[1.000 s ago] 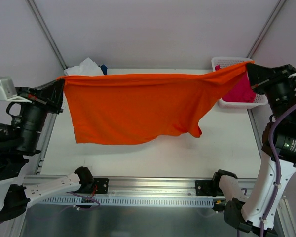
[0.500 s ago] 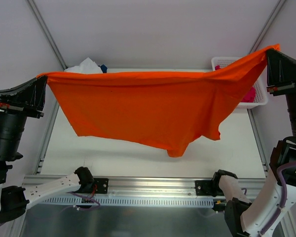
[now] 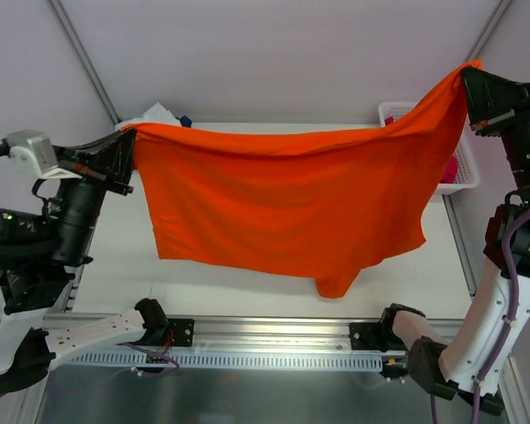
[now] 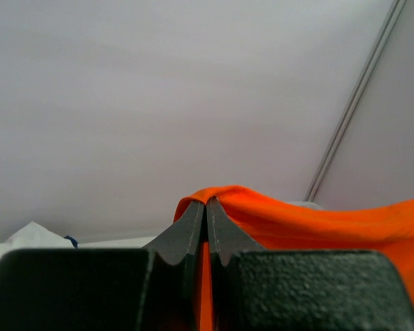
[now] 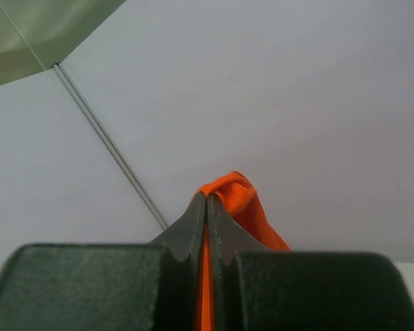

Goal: Fold and stack the t-shirts
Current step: Flatten the tshirt out

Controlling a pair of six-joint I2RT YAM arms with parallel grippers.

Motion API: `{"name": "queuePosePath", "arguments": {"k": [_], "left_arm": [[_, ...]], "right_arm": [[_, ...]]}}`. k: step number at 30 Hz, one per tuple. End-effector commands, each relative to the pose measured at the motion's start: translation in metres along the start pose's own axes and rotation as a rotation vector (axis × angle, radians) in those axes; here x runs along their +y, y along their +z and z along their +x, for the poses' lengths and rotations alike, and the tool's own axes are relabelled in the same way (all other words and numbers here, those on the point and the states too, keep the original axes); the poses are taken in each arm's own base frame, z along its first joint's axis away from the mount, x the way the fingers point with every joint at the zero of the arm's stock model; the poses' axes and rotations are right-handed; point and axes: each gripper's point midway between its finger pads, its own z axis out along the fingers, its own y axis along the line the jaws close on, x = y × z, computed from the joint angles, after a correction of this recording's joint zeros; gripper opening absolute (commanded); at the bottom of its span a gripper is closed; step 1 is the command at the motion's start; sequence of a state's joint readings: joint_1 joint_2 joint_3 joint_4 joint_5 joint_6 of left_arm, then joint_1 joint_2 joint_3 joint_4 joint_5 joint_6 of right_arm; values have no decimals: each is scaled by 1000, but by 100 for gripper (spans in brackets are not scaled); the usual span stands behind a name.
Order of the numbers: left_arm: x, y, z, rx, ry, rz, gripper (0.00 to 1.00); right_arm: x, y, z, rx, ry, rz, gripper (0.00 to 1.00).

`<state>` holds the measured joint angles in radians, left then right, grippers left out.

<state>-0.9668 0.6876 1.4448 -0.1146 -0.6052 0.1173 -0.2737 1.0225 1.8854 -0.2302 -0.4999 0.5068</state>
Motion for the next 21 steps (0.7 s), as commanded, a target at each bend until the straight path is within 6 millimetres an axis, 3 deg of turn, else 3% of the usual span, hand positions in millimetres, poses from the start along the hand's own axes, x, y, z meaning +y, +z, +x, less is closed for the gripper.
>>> {"name": "queuePosePath", "arguments": {"k": [1,3,6,13,15,16,18,19,20,21], "left_arm": [[-12,21,5,-21,-26,-21,0],[-22,31,21,9,-17,-10,0],[-35,41,30,6,-39,19,0],[-69,69,52,55,-50,191,0],[-58,85,65,85,-71,179,0],[-65,92,73,110,-78,229,0],[-51,107,70,107,-77,204,0],[-49,118,89,163,-73,207,0],[-54,121,93,188,-91,259,0],[-42,130,88,182,-85,244,0]], "right_arm": [[-15,21,7,22,32,-21,0],[-26,27,14,45,41,-13,0],[-45,39,28,84,49,10,0],[-64,53,47,136,60,14,0],[-66,56,52,151,61,12,0],[-67,58,54,157,62,9,0],[-71,63,61,173,61,8,0],[-71,64,62,180,58,8,0],[-75,69,68,194,62,10,0],[-77,72,71,204,51,9,0]]}}
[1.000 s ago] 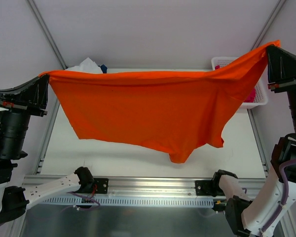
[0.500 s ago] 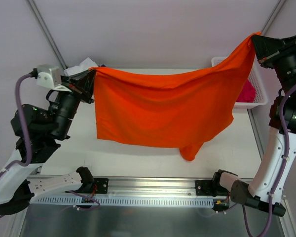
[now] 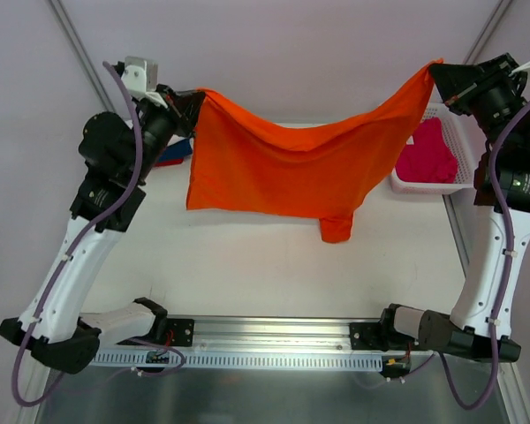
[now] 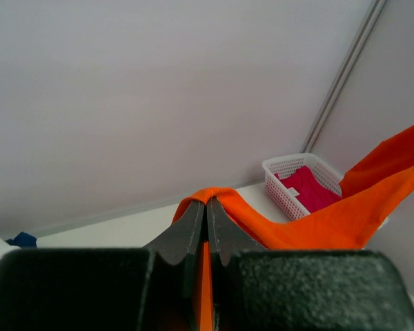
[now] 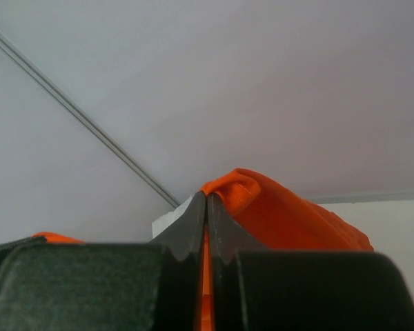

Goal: Fold and stack the t-shirts
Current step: Flatten the tshirt out

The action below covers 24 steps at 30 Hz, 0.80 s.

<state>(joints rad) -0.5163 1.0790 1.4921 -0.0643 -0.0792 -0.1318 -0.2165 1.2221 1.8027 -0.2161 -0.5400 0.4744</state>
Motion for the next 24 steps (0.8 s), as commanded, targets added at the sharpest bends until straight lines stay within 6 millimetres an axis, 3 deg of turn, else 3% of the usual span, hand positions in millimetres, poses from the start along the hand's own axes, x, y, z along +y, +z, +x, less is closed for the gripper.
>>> {"name": "queuePosePath", "arguments": {"k": [1,2,3,4,5,6,7,8,9,10,11,13,15,16,17,21,24], "left_arm": [[-12,13,-28,-29,-76,167,0],[-11,27,-15,13,-97,192,0],[-8,31,-20,9,-99,202,0],[11,45,-10,37,-105,171,0],[13,49,-7,53,-120,189,0],[18,55,-9,54,-128,193,0],[36,66,1,78,-137,167,0],[42,70,3,87,-152,167,0],[46,73,2,91,-155,175,0],[62,81,9,104,-172,150,0],[69,85,11,107,-178,144,0],[86,94,23,127,-197,128,0],[106,99,23,120,-204,115,0],[117,105,34,139,-229,102,0],[133,105,30,126,-229,78,0],[167,112,41,138,-252,40,0],[187,117,48,145,-276,28,0]], "right_arm": [[13,11,-6,-6,-75,-66,0],[17,15,-5,0,-81,-77,0],[9,24,0,21,-78,-67,0],[6,29,4,36,-87,-59,0],[11,33,1,32,-98,-66,0],[-1,46,6,54,-96,-48,0],[-6,52,10,73,-106,-35,0],[5,55,1,53,-130,-50,0],[-14,70,13,97,-116,-11,0],[-16,76,12,99,-139,-7,0],[-5,78,-1,66,-166,-23,0],[-24,98,6,99,-155,15,0],[-20,103,-10,60,-179,19,0],[-31,113,-6,68,-175,37,0],[-32,114,-7,62,-180,39,0],[-33,116,-8,44,-221,49,0],[-15,106,-11,21,-302,26,0]]}}
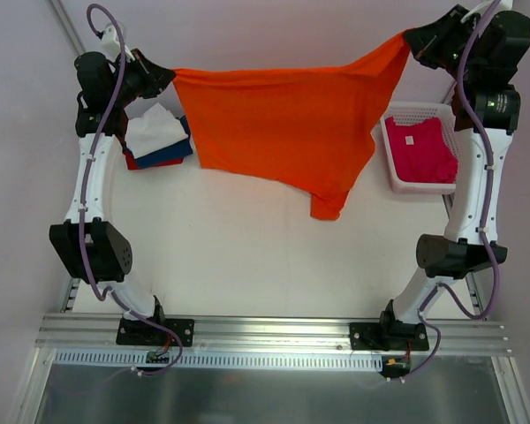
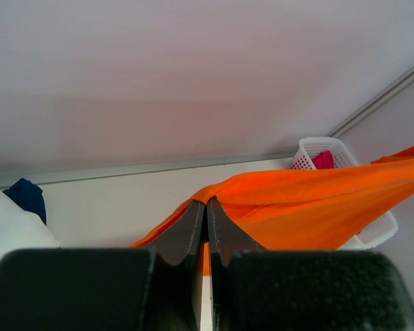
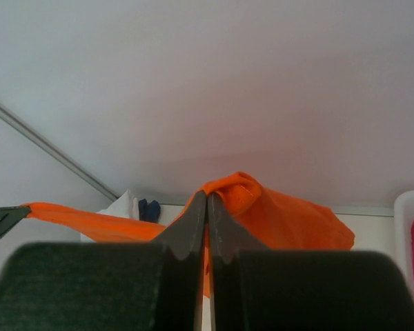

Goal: Fold and stack the t-shirts
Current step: Flatten the tshirt out

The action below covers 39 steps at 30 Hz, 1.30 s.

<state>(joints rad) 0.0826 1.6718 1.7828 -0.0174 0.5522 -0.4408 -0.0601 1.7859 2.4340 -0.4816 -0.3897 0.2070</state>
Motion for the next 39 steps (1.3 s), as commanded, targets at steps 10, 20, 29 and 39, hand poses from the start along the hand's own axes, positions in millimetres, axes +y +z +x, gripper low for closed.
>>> {"name": "queuePosePath", "arguments": {"k": [10,20,29,39], "left_arm": [[27,29,-12,-32,-27,81,0],[44,41,12,-14,-62,93,0],[64,55,30,6,-59,81,0],[93,79,59,37,-99,69,0]], "right_arm": [[101,-82,-49,-276,-434,-71,0],[55,-5,-42,-350,-577,71,0],[35,64,-75,-504,-591,170,0],[1,98,1,-363,-550,164,0]]}}
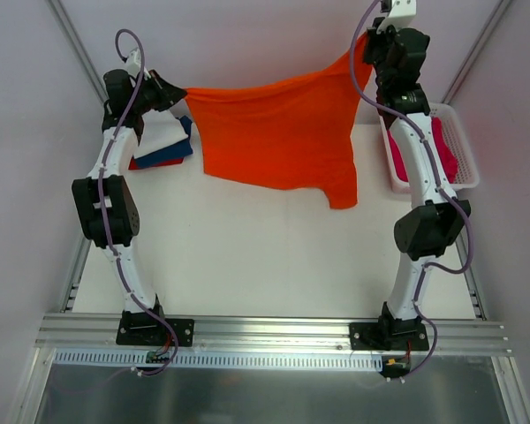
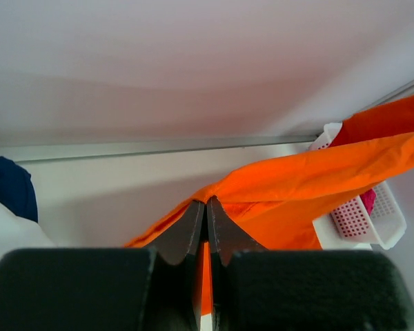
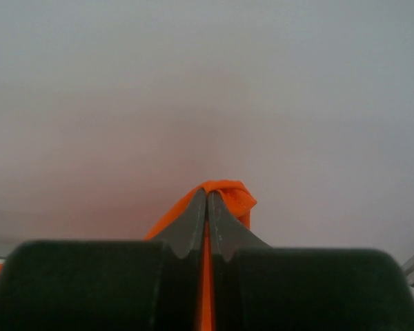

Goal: Fold and stack the t-shirts
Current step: Flatten the tshirt out

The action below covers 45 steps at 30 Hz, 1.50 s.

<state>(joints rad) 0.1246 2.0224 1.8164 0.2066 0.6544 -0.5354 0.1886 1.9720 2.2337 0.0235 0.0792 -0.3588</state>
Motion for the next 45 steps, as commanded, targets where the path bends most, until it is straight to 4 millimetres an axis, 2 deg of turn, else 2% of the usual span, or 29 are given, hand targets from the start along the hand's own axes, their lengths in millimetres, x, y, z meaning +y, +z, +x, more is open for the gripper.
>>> {"name": "queuePosePath", "arguments": {"k": [1,3,4,5,6,8,9,10,11,13,14,16,17,18,19,21,23,24,25,28,32,35,36,38,39,41,43,44,45], "left_arm": [[-14,3,-21,-56,57,59,0],[-16,2,-24,-57,62,59,0],[-21,2,-32,-66,75,66,0],[-25,0,-35,-66,79,68,0],[-30,-2,-40,-74,86,73,0],[-47,-9,-55,-104,109,92,0],[-54,-13,-61,-114,121,102,0],[-64,-17,-70,-131,135,113,0],[-78,-25,-81,-153,153,129,0],[-98,-35,-94,-181,182,152,0],[-118,-48,-105,-208,213,172,0],[-149,-68,-122,-257,265,198,0],[-160,-76,-127,-272,283,210,0],[-172,-83,-133,-291,303,224,0],[-190,-97,-142,-321,330,238,0],[-209,-112,-151,-353,357,254,0],[-236,-135,-159,-394,400,278,0],[-243,-140,-160,-404,411,281,0],[-261,-154,-163,-428,443,303,0],[-292,-181,-170,-482,492,327,0],[-319,-209,-181,-546,536,343,0],[-325,-214,-184,-555,537,349,0],[-324,-213,-184,-552,529,348,0],[-315,-202,-183,-532,504,342,0],[-310,-196,-182,-521,491,339,0],[-290,-173,-176,-476,443,330,0],[-267,-149,-170,-433,395,314,0],[-261,-141,-168,-420,381,311,0],[-254,-133,-166,-405,367,307,0]], "right_arm": [[-6,-14,-68,-187,19,23,0],[-7,-15,-81,-213,18,24,0],[-5,-12,-79,-204,16,19,0],[-6,-14,-87,-215,12,20,0],[-5,-19,-107,-251,13,15,0],[-4,-31,-127,-290,-4,14,0],[1,-34,-125,-286,-10,6,0],[2,-40,-137,-323,-13,6,0],[4,-58,-160,-368,-25,6,0],[8,-71,-170,-400,-39,-1,0],[11,-93,-194,-448,-40,-7,0],[16,-109,-203,-488,-78,-8,0],[18,-132,-225,-540,-77,-12,0],[18,-143,-235,-573,-88,-12,0],[21,-148,-235,-575,-95,-18,0],[24,-176,-258,-642,-96,-29,0],[32,-187,-261,-657,-95,-53,0],[29,-205,-276,-703,-88,-50,0],[30,-211,-279,-715,-102,-51,0],[34,-235,-293,-761,-97,-72,0],[32,-252,-313,-801,-88,-78,0],[34,-243,-310,-767,-98,-78,0],[30,-247,-318,-780,-94,-66,0],[35,-229,-308,-734,-108,-62,0],[34,-228,-311,-736,-106,-56,0],[39,-206,-296,-690,-118,-46,0],[37,-196,-296,-677,-122,-33,0],[45,-173,-277,-626,-132,-40,0],[46,-163,-271,-605,-125,-41,0]]}}
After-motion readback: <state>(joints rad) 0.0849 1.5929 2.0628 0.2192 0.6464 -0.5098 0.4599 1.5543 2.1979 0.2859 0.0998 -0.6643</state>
